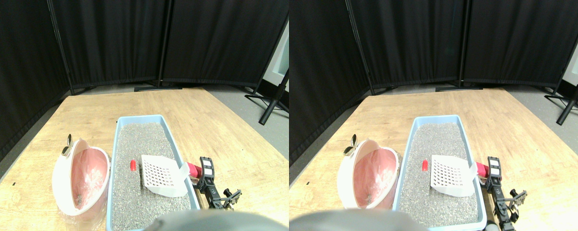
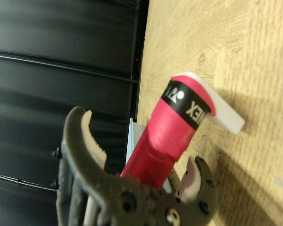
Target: Scoop (unimanual)
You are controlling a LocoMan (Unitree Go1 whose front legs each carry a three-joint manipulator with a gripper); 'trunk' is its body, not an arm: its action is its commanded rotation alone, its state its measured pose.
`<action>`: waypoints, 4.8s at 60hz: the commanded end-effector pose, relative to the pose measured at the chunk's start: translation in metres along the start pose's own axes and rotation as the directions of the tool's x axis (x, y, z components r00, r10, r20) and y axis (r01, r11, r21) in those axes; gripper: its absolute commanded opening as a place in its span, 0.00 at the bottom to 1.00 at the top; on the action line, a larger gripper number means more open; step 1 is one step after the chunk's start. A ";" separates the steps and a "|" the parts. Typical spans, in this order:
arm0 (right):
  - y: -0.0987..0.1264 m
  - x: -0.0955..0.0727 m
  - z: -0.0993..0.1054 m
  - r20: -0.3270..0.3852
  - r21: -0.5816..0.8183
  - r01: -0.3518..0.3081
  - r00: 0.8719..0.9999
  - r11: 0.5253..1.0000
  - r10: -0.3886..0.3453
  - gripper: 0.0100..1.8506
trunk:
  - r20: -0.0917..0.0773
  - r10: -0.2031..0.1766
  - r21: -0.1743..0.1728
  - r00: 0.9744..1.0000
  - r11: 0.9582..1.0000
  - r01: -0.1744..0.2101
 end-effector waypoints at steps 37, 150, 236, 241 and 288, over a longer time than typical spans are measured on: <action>0.001 0.017 0.000 0.071 -0.008 -0.053 0.996 0.999 0.053 0.26 | -0.005 0.020 -0.022 1.000 1.000 -0.020; 0.048 0.057 0.112 0.069 -0.517 -0.339 0.899 0.786 0.433 0.02 | 0.014 0.160 -0.105 0.987 0.982 -0.157; 0.102 0.101 0.082 -0.140 -0.793 -0.455 0.784 0.406 0.605 0.02 | -0.005 0.271 -0.163 0.963 0.949 -0.268; 0.104 0.100 0.080 -0.149 -0.786 -0.469 0.776 0.403 0.612 0.02 | -0.005 0.269 -0.162 0.963 0.950 -0.266; 0.169 0.057 -0.028 -0.327 -0.567 -0.738 0.610 0.366 0.722 0.02 | -0.046 0.282 -0.194 0.958 0.938 -0.286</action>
